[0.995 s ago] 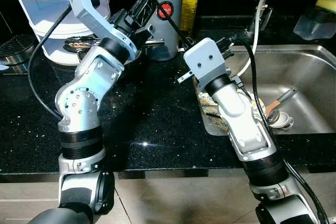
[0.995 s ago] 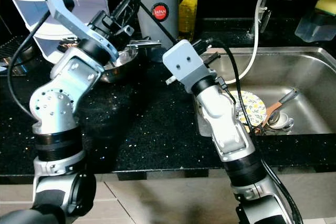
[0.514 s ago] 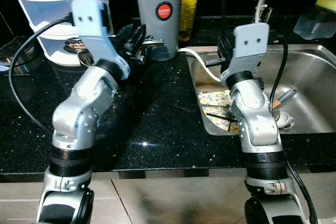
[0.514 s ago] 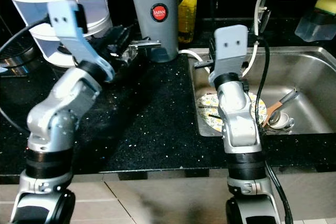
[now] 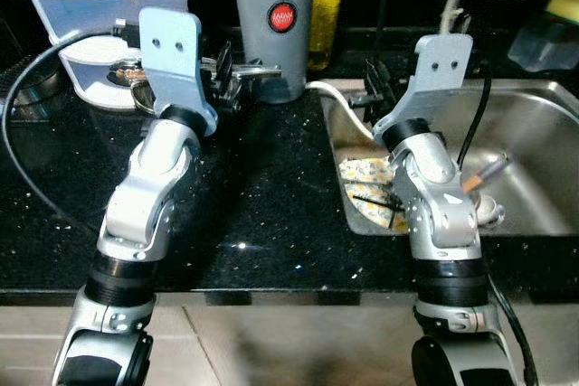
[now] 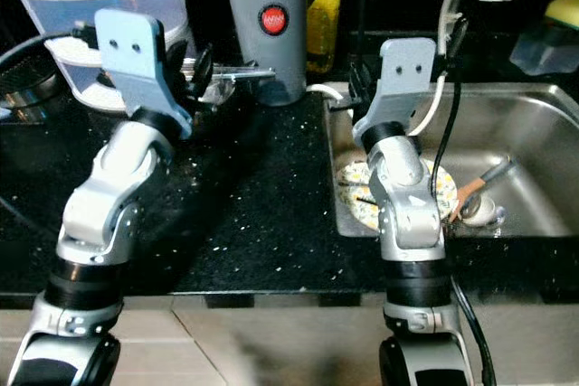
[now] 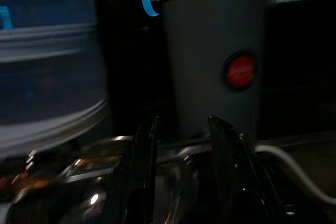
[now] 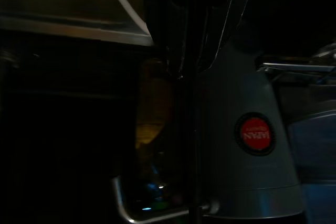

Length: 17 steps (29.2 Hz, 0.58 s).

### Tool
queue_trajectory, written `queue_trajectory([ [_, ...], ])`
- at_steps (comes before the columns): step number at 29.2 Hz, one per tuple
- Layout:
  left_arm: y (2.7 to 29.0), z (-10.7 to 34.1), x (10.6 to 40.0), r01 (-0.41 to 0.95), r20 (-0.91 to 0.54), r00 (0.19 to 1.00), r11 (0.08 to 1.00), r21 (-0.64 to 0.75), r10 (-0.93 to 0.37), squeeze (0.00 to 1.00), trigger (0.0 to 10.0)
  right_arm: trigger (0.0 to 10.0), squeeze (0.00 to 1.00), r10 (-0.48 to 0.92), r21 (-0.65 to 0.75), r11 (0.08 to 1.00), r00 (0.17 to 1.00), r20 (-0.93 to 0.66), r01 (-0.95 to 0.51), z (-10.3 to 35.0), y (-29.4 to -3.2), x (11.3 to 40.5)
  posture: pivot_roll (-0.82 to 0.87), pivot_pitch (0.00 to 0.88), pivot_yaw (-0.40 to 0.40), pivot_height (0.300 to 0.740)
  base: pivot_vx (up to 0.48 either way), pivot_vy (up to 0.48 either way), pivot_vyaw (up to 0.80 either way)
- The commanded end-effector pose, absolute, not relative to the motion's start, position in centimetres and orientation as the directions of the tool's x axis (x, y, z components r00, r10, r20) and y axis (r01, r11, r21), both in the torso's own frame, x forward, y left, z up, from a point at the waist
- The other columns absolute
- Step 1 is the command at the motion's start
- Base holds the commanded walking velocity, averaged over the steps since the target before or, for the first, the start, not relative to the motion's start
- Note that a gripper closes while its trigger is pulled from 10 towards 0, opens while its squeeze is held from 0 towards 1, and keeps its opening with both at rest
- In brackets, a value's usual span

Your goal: Kitchen organization

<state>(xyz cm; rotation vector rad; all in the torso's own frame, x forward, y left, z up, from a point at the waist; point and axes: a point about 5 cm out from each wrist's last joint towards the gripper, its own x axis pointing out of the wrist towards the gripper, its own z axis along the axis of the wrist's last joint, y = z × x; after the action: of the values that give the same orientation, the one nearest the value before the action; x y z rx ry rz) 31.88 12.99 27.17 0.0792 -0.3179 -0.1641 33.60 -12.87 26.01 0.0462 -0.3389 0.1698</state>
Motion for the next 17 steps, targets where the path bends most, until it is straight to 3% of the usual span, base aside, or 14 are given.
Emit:
queue_trajectory([
  [1,12.64,27.03,31.84,0.153,0.308,0.932,0.978,0.14,-0.19,0.0,10.0,10.0,0.0,0.152,0.024,0.985,0.929,0.337,-0.17,26.25,-13.21,33.52,0.04,0.0,0.005,0.74,0.0,-0.454,0.0],
  [11,12.57,26.89,32.0,0.149,0.321,0.928,0.978,0.146,-0.19,0.0,10.0,10.0,0.0,0.152,0.022,0.985,0.93,0.335,-0.169,26.15,-13.15,33.54,0.04,0.0,0.007,0.74,0.0,-0.442,0.0],
  [17,12.56,26.7,32.01,0.155,0.314,0.931,0.98,0.126,-0.188,0.0,10.0,10.0,0.0,0.153,0.024,0.985,0.93,0.336,-0.171,26.16,-13.16,33.51,0.05,0.0,0.008,0.74,0.0,-0.08,0.0],
])
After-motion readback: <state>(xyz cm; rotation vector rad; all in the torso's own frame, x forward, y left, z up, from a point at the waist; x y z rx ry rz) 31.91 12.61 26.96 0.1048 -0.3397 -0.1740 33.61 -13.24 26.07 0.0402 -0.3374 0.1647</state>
